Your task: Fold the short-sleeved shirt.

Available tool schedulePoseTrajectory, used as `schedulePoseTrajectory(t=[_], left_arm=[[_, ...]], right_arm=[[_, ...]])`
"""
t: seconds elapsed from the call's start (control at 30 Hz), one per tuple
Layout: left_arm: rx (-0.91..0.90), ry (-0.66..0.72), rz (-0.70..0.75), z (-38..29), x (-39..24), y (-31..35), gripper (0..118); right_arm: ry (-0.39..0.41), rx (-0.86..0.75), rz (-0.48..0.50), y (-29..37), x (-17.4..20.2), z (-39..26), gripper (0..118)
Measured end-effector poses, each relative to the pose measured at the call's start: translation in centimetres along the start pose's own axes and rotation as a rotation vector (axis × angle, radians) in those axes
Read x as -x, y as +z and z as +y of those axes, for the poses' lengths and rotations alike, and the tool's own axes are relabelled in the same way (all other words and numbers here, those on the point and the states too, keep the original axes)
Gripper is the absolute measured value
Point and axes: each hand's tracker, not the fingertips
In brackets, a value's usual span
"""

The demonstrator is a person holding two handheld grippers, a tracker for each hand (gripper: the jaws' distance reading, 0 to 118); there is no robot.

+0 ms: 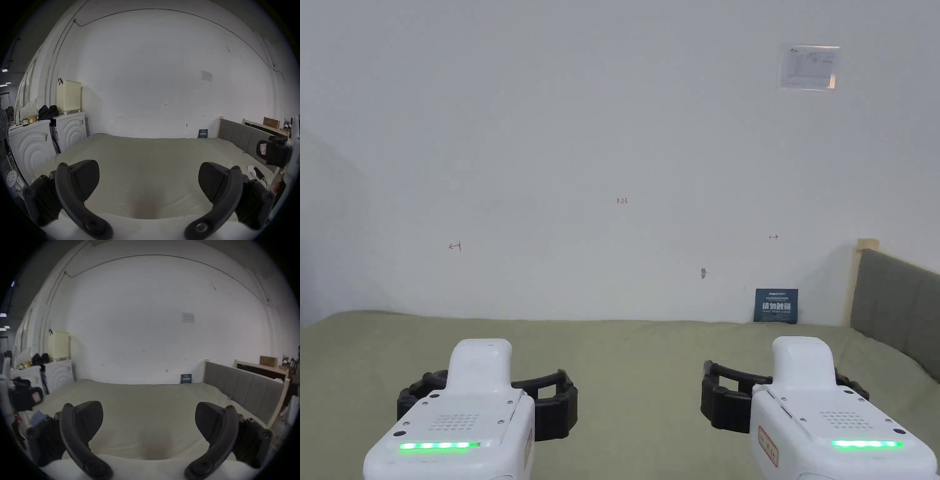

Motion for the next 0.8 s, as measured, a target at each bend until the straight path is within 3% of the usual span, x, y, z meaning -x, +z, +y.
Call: schedulePoseTrajectory(t=[0.07,0.17,0.37,0.47,0.63,0.8], left_arm=[[0.001,0.004,-0.010,0.1,0.2,0.2,118],[0.007,0.008,-0.017,0.1,0.3,-0.2,118],[0.025,0.023,-0.010,0.1,0.4,-0.7,118],[0.026,0.018,-0.017,0.1,0.3,-0.7,118],[0.028,0.003,-0.017,0.9,0.0,-1.4,118],[0.024,-0.026,-0.027,1.1,-0.3,-1.5,118]], right_arm=[[0.066,0.020,-0.085,-0.4,0.5,-0.1,114],[0.106,0.012,-0.123,-0.6,0.8,-0.4,114],[-0.023,-0.006,-0.023,0.1,0.1,0.5,114],[-0.031,-0.010,0.019,0.4,-0.3,1.1,114],[-0.162,0.146,0.136,-0.9,-1.0,2.0,114],[-0.123,0.164,0.143,-1.3,-0.4,1.6,114]])
